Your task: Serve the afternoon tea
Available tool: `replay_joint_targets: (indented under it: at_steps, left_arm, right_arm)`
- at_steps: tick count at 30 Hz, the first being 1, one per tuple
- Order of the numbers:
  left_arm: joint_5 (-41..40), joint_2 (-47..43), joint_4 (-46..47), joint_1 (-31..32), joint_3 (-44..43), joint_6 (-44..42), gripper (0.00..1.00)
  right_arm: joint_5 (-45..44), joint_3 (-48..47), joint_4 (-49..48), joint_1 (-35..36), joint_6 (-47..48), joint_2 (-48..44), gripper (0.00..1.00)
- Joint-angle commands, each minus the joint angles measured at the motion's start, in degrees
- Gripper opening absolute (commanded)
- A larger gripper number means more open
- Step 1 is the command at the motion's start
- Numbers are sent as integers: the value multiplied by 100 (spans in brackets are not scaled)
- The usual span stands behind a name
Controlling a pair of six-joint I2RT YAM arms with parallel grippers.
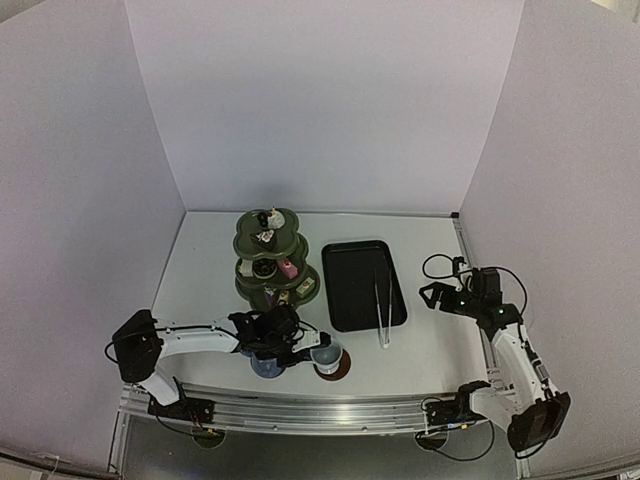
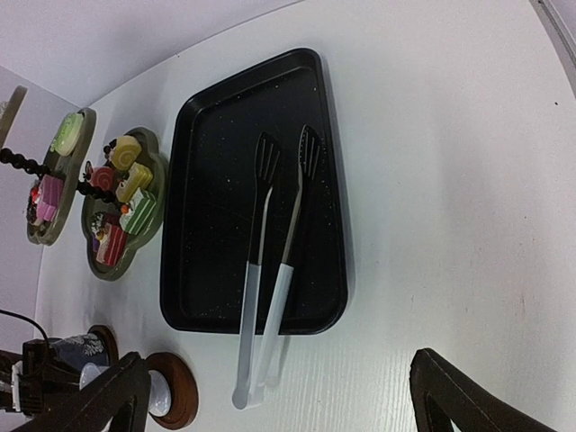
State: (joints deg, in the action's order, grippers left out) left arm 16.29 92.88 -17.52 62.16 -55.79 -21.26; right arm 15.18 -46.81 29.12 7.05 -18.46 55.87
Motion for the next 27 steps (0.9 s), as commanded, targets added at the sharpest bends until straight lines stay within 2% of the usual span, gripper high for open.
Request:
replay_joint_targets:
  at_steps: [1,24,25,26,27]
  left_arm:
    - [102,-1,288,103,-277,-89,0]
    - [-183,278,-125,112,-561,-472,0]
    - [-184,260,-138,109,-546,-477,5]
    - [-194,242,-142,110,-543,-475,15]
    - [-210,224,-148,111,-544,-477,30]
  right_arm:
    - [-19,14,-135,-12,70,-122,98]
    - [-49,40,-135,-13,50,-196,98]
    - [-48,37,-135,-12,48,-191,98]
    - [-41,33,-135,-11,45,-185,98]
    - [-39,31,-135,-13,46,-178,98]
